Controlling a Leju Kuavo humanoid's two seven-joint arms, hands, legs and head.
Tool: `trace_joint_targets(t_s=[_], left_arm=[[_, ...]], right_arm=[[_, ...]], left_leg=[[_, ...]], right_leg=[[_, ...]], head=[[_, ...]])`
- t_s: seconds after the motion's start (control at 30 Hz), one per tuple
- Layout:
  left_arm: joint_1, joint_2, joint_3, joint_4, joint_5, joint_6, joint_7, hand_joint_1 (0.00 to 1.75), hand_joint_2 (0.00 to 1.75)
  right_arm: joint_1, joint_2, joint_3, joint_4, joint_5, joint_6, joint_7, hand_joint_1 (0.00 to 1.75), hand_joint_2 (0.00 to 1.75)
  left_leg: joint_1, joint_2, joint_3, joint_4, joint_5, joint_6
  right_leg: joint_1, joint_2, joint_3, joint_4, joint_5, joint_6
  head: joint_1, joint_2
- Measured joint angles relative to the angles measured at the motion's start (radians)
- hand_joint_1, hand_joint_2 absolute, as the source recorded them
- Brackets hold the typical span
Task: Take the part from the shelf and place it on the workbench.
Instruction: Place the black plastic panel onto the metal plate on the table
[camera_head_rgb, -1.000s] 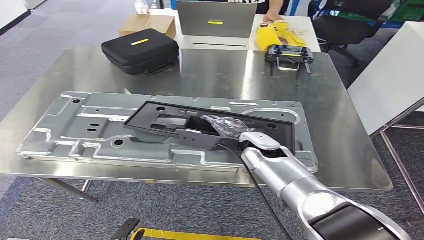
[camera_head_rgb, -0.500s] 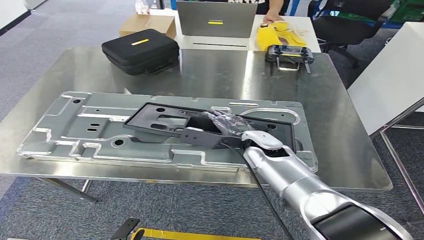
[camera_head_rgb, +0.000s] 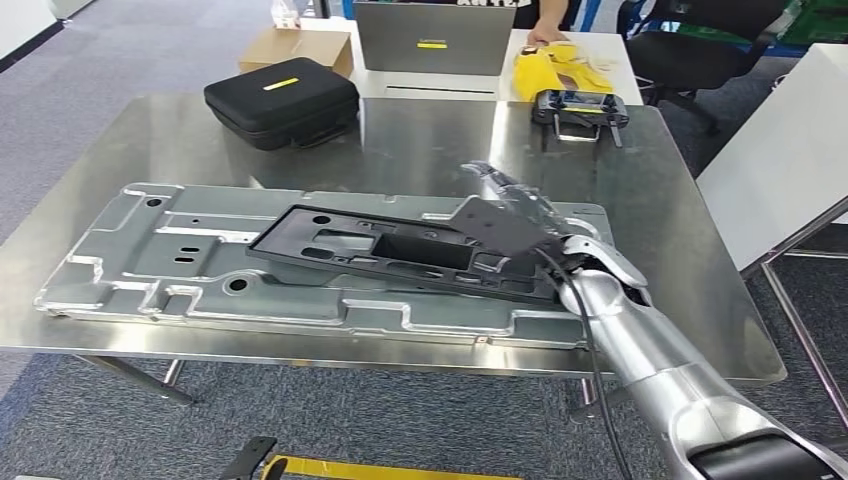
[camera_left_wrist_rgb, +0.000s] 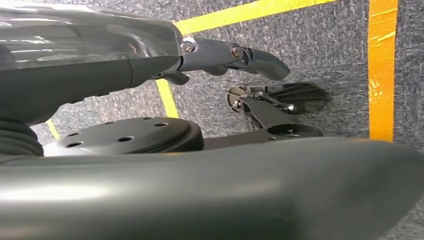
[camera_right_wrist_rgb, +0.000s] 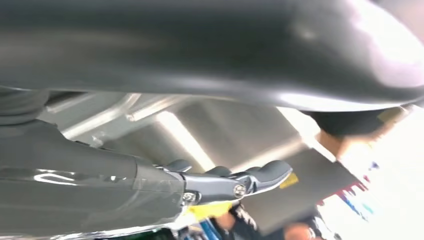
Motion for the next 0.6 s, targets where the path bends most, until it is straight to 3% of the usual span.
trace_joint_targets(t_s=[0.13,0.33,0.53,0.6], left_arm=[[0.012,0.0,0.014,0.0,0.034,-0.006,-0.027,0.0,0.0],[0.038,0.0,0.051,0.0,0.078,-0.003,-0.054,0.0,0.0],[0.045,0.001,0.087,0.0,0.109,0.009,-0.04,0.0,0.0],[0.046,0.001,0.098,0.0,0.115,0.014,-0.032,0.0,0.0]], right_arm=[[0.142,-0.081,-0.09,-0.269,-0.056,-0.038,-0.034,0.0,0.0],[0.464,-0.198,-0.263,-0.718,-0.116,-0.068,-0.146,0.0,0.0],[0.773,-0.24,-0.424,-1.054,-0.165,-0.076,-0.279,0.0,0.0],[0.863,-0.243,-0.473,-1.131,-0.177,-0.07,-0.314,0.0,0.0]], left_leg=[[0.0,-0.001,0.0,0.0,-0.001,0.0],[0.0,-0.001,-0.001,0.0,-0.003,-0.002],[-0.004,0.0,0.006,-0.006,-0.001,0.016],[0.003,0.003,0.014,-0.025,0.009,0.024]], right_leg=[[0.0,-0.002,0.0,-0.001,0.0,0.0],[0.0,-0.002,-0.001,-0.002,-0.002,0.0],[-0.006,-0.003,0.007,-0.008,-0.003,0.01],[-0.006,-0.002,-0.005,0.027,-0.037,0.013]], head=[[0.0,0.0],[0.0,0.0],[0.0,0.0],[0.0,0.0]])
